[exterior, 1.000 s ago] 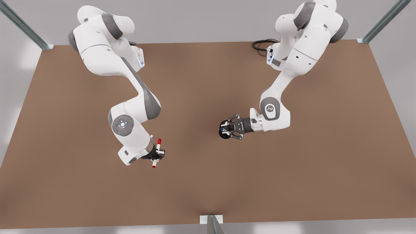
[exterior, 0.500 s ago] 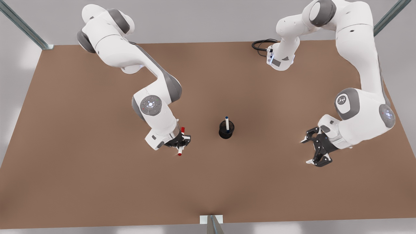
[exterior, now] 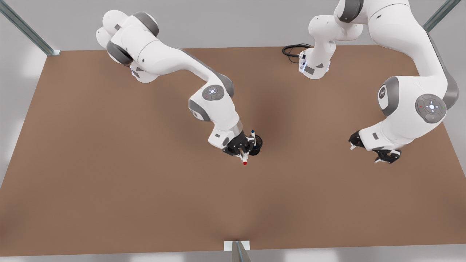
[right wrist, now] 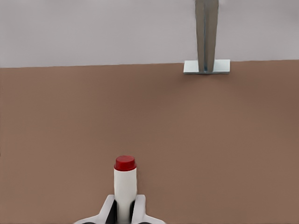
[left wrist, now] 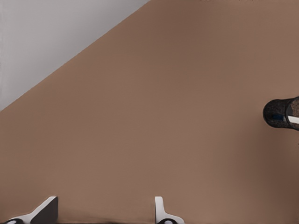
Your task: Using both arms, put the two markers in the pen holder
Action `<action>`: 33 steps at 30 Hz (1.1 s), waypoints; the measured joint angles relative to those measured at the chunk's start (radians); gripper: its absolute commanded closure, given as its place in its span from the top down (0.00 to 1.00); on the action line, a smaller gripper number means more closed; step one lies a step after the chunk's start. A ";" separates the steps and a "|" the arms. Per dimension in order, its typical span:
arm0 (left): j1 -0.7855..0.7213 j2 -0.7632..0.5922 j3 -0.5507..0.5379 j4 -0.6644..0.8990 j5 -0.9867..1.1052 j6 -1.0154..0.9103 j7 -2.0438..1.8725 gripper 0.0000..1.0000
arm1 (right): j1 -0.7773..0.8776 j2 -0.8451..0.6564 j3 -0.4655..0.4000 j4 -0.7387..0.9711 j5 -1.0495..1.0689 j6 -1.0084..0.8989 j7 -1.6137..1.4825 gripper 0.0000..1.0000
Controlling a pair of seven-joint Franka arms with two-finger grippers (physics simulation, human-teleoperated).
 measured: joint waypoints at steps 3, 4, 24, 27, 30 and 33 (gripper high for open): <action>-0.005 0.003 -0.001 0.002 0.001 -0.020 -0.128 1.00 | 0.113 0.024 -0.137 -0.005 -0.059 0.175 0.026 0.23; -0.006 0.004 -0.001 0.001 0.001 -0.025 -0.167 1.00 | 0.130 0.026 -0.156 -0.011 -0.083 0.226 0.034 0.23; -0.005 0.020 -0.001 -0.002 -0.006 -0.044 -0.614 1.00 | 0.177 -0.013 -0.163 -0.238 -1.200 0.486 0.596 0.23; -0.005 0.021 -0.001 -0.002 -0.006 -0.044 -0.648 1.00 | 0.179 -0.013 -0.160 -0.249 -1.269 0.481 0.685 0.23; -0.005 0.027 -0.001 -0.002 -0.007 -0.044 -0.676 1.00 | 0.192 -0.007 -0.156 -0.253 -1.298 0.468 0.762 0.23; -0.005 0.028 -0.001 -0.002 -0.007 -0.043 -0.700 1.00 | 0.205 -0.002 -0.155 -0.252 -1.313 0.453 0.829 0.23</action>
